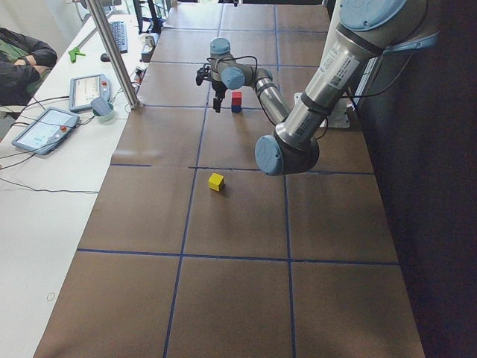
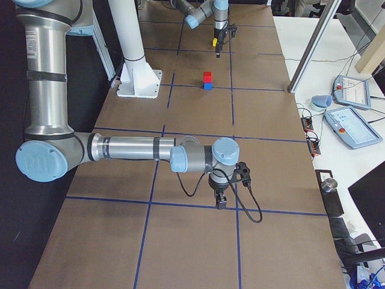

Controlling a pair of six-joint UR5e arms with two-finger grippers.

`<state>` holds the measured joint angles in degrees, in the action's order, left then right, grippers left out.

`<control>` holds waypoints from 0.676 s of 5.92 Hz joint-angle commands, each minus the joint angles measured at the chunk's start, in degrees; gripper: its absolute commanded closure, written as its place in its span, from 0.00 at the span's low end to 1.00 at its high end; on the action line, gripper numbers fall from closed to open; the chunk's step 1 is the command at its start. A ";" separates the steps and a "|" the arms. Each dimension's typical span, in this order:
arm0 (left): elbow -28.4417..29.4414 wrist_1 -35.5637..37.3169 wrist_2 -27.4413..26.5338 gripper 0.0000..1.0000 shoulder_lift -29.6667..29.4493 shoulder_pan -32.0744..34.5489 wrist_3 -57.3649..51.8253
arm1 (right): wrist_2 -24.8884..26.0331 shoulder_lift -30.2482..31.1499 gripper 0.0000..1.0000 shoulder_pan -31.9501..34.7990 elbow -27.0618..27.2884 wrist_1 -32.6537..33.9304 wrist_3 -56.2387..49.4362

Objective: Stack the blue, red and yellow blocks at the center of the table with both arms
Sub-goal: 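Open the left gripper and lift it away from the red cube, then move the left gripper to the yellow cube and grasp it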

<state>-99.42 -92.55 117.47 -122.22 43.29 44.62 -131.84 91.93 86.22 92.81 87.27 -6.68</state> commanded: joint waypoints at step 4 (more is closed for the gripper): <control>-0.62 -21.10 1.62 0.00 26.33 7.67 -16.06 | 0.00 0.00 0.00 0.00 0.00 0.00 0.00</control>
<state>-101.48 -112.71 119.13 -96.84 50.19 28.60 -131.83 91.93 86.22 92.81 87.28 -6.66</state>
